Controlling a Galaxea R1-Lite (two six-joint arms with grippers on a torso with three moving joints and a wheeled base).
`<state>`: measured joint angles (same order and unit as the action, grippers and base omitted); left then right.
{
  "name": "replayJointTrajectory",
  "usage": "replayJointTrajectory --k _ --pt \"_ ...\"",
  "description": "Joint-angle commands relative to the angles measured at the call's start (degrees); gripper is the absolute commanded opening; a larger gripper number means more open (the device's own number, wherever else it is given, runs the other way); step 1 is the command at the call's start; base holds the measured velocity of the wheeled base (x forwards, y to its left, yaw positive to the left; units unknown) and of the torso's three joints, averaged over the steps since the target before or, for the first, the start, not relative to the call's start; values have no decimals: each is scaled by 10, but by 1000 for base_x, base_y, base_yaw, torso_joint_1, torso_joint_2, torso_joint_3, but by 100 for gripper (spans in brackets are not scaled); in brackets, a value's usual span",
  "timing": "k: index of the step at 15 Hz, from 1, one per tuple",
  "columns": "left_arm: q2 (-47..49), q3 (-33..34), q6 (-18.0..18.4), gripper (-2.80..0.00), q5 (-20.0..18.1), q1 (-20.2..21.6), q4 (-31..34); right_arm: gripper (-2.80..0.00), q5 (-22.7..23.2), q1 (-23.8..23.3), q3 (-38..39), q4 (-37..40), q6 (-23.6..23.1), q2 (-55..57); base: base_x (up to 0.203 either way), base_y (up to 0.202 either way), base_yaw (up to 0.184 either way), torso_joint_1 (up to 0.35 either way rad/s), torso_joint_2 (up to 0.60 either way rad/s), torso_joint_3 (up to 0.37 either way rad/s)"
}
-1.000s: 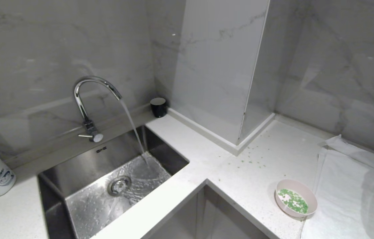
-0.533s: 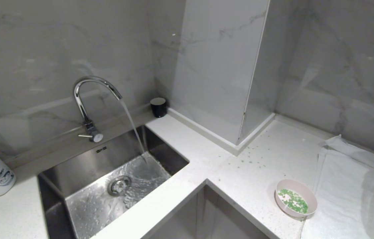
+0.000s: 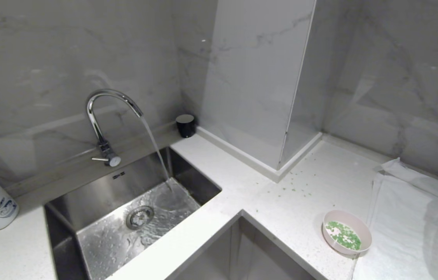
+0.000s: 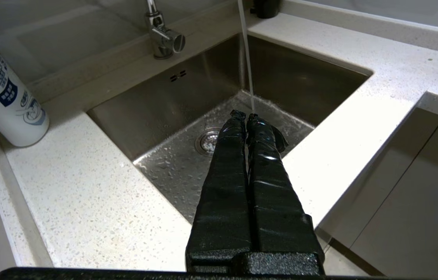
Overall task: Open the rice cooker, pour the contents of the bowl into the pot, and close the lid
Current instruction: Pick up the bowl on the table
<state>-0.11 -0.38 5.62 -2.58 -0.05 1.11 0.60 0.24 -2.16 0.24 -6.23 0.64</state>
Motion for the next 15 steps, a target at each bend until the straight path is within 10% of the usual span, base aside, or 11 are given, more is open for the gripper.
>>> replayJointTrajectory --k 1,10,15 --pt "-1 0 -6 -280 0 0 0 -280 -6 -1 -74 9 23 73 0 0 0 0 0 0" --pt "33 -1 -17 -280 1 -1 1 -280 -24 3 -454 197 104 780 0 0 0 0 0 0" --pt "33 -1 -18 -280 3 -1 1 -280 24 -8 -518 248 160 978 0 0 0 0 0 0"
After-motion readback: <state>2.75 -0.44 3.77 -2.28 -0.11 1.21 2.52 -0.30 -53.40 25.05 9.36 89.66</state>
